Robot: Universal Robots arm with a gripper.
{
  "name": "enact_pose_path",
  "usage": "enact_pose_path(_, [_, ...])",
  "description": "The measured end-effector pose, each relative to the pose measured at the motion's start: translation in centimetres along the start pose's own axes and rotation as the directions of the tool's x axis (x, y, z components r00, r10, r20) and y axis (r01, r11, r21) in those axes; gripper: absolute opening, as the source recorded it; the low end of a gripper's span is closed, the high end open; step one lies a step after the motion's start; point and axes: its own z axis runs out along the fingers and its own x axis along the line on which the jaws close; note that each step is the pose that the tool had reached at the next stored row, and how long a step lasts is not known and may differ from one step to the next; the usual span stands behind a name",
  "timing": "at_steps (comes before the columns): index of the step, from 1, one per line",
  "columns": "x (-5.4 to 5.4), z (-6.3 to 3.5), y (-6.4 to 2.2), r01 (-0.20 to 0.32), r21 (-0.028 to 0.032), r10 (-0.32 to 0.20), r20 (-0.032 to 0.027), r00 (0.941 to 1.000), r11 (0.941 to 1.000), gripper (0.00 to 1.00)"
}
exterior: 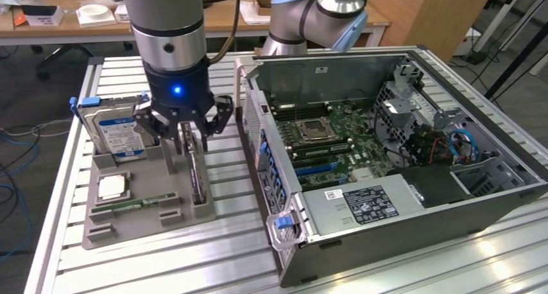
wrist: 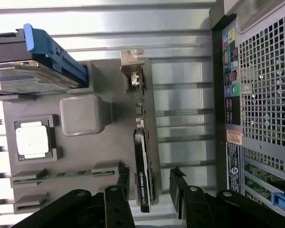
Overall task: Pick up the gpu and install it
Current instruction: 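Pick up the gpu and move the gpu toward the slot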
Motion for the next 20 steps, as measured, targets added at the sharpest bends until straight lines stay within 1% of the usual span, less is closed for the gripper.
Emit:
enact_pose_path(11, [0.0, 1.47, -0.1, 0.001, 0.0, -0.001, 0.0, 1.0, 1.0, 0.47])
enact_pose_path(20, [0.4, 2.55, -0.17, 0.001, 0.0, -0.001, -0.0001, 1.0, 1.0, 0.47])
